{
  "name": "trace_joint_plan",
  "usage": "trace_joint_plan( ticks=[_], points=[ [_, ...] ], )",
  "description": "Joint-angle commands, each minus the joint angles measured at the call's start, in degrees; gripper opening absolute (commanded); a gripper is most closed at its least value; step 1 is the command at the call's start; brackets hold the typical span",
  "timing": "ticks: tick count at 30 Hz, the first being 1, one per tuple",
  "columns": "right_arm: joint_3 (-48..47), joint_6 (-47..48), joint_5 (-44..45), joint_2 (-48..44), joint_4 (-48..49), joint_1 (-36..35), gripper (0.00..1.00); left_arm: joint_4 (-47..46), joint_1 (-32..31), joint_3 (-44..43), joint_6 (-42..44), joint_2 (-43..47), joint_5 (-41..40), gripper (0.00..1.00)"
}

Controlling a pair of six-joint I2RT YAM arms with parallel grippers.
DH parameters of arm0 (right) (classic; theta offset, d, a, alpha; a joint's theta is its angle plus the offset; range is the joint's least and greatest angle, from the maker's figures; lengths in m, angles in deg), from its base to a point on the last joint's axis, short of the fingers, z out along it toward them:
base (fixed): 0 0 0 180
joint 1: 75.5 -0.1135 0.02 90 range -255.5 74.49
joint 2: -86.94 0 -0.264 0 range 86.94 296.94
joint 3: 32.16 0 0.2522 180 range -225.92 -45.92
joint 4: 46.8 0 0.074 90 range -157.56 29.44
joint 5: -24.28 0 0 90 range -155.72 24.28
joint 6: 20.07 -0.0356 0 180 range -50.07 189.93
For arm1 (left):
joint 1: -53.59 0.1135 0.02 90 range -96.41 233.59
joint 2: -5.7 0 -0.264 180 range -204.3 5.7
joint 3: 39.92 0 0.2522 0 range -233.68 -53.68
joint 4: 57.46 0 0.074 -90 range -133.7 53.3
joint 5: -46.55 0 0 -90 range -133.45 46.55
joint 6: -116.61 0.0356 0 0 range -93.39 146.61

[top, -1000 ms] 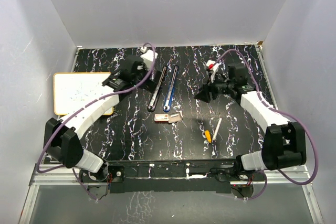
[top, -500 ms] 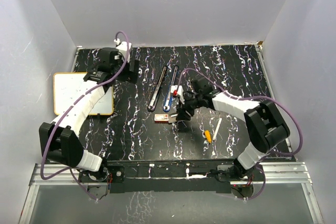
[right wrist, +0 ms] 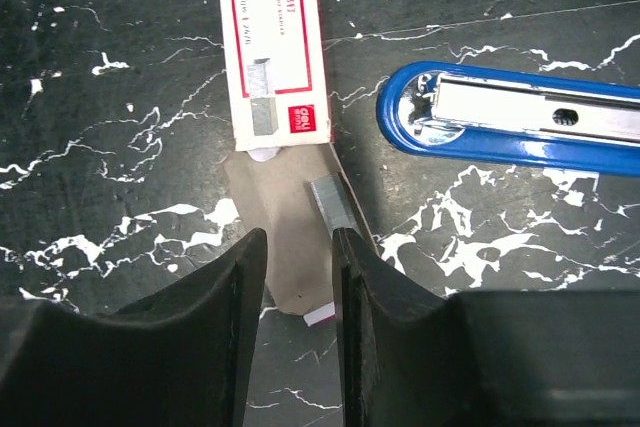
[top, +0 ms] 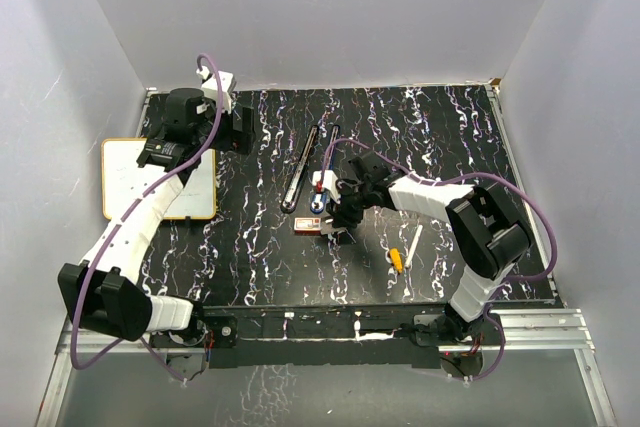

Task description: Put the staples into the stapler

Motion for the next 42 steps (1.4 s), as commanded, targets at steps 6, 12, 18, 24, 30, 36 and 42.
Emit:
trace_joint_plan(
  ticks=[6,12,18,24,30,36,42],
  points=[
    [-2.2,1.6,2.3,-0.3,3.2,-0.4,0.34,-0.2,0.6,0.6,-0.8,1.3,3.3,0.97],
    [-1.9,2.2,3.5,0.1,3.2,-0.5,0.33,-0.6,0.8,1.0,-0.8,1.4,3.6,0.97],
    [-1.3,2.0,4.9,0.6,4.2,-1.0,0.32,-1.0,1.3,1.8,-1.1,1.4,4.6,0.97],
    [-1.0,2.1,5.7,2.1,4.4,-1.8,0.29,-1.2,1.6,2.0,-1.2,1.9,4.5,0.97],
    [-0.3,2.5,7.1,2.3,4.7,-2.2,0.27,-1.5,2.2,2.5,-1.5,2.3,4.4,0.97],
    [0.1,3.1,7.7,2.2,5.0,-2.4,0.23,-1.6,2.4,2.5,-1.6,2.1,4.9,0.97],
    [0.2,3.7,7.5,1.3,5.1,-2.5,0.17,-1.6,2.4,2.4,-1.4,1.7,5.2,0.97]
  ],
)
